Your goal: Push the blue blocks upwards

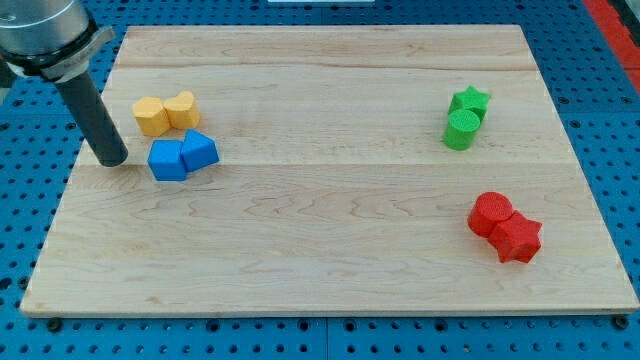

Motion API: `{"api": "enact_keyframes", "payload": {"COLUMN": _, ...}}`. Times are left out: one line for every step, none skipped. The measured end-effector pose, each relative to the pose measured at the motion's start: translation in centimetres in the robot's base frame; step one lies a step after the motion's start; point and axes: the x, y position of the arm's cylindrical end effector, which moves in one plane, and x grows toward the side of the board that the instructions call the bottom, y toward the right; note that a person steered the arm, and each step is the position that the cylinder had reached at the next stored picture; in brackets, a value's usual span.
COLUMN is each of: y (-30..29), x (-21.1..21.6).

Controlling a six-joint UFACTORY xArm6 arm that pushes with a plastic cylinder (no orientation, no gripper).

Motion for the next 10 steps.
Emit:
{"api": "enact_keyframes", "payload": {"y": -1.2, "x": 0.0}}
{"api": "enact_keyframes", "payload": {"y": -2.5, "x": 0.0}}
{"api": "enact_keyframes", "payload": {"y": -3.7, "x": 2.5}}
{"api": "enact_keyframes", "payload": {"y": -3.2, "x": 3.8}}
{"api": "enact_keyframes", "payload": {"y": 1.0, "x": 3.2}}
{"api": "enact_keyframes", "payload": {"y": 5.7, "x": 2.6}}
{"api": "enact_keyframes", "payload": {"y": 9.1, "x": 0.3}}
{"api": "enact_keyframes", "payload": {"y": 11.5, "x": -2.5}}
{"api": "enact_keyframes", "payload": {"y": 13.2, "x": -5.4}}
{"api": "enact_keyframes", "payload": {"y": 14.9, "x": -7.4}}
